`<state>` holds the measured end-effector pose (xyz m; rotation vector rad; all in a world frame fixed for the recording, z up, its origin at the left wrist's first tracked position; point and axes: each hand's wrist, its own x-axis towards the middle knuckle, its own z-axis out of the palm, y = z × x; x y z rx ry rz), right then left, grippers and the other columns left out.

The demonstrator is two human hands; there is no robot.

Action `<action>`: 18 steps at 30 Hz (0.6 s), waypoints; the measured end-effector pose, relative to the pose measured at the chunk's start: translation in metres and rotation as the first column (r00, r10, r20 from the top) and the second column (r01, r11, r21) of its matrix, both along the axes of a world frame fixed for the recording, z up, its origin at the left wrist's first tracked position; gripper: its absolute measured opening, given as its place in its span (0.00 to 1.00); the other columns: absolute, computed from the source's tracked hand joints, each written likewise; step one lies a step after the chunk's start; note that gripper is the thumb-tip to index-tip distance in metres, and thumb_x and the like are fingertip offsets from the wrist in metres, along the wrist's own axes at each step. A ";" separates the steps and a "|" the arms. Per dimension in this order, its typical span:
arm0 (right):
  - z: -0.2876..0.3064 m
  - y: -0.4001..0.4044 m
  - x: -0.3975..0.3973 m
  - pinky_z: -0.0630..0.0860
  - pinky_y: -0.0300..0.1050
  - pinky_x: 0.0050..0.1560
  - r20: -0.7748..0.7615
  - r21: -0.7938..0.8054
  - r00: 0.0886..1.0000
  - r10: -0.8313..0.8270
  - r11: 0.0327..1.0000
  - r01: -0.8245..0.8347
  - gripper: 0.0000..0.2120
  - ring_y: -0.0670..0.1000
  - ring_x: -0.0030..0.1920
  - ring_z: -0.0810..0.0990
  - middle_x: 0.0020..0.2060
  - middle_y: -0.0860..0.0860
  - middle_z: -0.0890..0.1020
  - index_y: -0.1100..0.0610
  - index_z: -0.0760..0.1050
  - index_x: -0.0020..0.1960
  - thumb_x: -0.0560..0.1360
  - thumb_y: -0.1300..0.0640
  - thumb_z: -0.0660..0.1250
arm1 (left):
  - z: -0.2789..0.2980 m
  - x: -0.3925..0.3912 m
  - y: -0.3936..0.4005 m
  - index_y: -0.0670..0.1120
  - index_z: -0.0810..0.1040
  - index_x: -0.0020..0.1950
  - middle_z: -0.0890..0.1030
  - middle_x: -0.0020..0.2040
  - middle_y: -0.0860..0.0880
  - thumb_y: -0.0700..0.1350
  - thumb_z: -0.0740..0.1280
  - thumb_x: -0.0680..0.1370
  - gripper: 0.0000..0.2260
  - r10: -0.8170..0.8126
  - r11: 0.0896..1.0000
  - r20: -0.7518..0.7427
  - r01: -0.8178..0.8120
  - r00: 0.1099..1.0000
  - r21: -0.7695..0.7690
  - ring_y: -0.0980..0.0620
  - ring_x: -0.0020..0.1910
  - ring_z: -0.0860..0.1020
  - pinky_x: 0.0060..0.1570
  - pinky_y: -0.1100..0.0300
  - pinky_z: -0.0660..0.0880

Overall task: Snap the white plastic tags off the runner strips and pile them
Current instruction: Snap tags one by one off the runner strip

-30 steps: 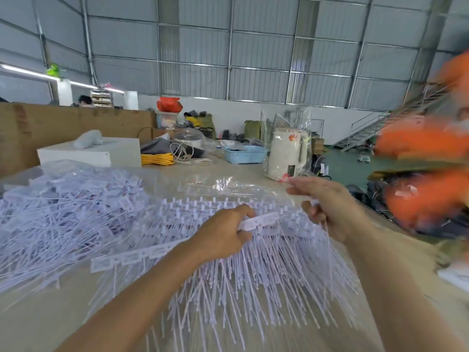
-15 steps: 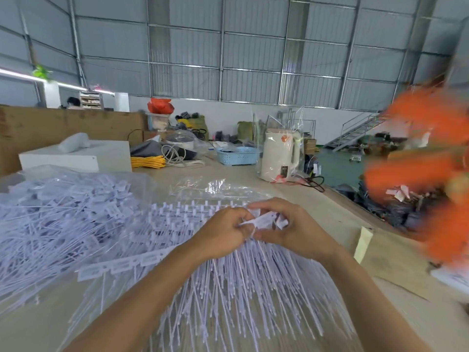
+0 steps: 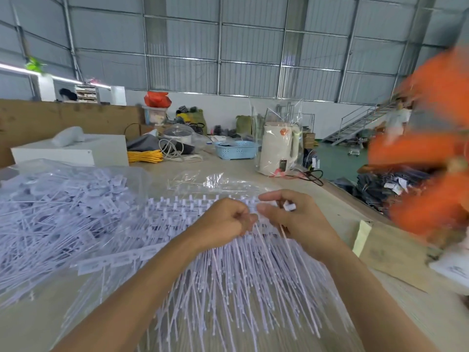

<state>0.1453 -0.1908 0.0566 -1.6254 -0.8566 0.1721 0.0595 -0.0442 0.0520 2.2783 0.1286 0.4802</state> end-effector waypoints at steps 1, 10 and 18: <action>-0.001 0.001 -0.001 0.66 0.38 0.25 -0.066 0.040 0.998 0.002 0.999 0.000 0.08 0.50 0.27 0.70 0.29 0.48 0.75 0.58 0.80 0.44 0.72 0.53 0.71 | 0.001 0.001 -0.002 0.44 0.73 0.31 0.72 0.25 0.55 0.46 0.64 0.79 0.16 0.011 0.999 0.039 -0.013 0.999 0.043 0.63 0.23 0.68 0.29 0.64 0.66; -0.003 -0.001 -0.003 0.68 0.35 0.29 0.329 -0.003 0.944 0.007 1.000 -0.006 0.09 0.43 0.26 0.69 0.27 0.49 0.73 0.67 0.75 0.40 0.75 0.61 0.68 | 0.002 0.002 -0.003 0.49 0.73 0.21 0.69 0.19 0.57 0.38 0.64 0.78 0.25 -0.089 0.980 0.058 0.098 0.994 -0.176 0.64 0.21 0.69 0.32 0.68 0.69; -0.006 0.006 -0.007 0.76 0.45 0.35 0.701 0.152 0.690 -0.178 0.983 0.099 0.06 0.48 0.35 0.78 0.33 0.54 0.79 0.64 0.76 0.37 0.69 0.73 0.69 | 0.011 0.001 -0.001 0.50 0.76 0.19 0.72 0.19 0.56 0.37 0.65 0.77 0.26 -0.118 0.933 0.057 0.130 0.991 -0.334 0.64 0.21 0.69 0.28 0.72 0.67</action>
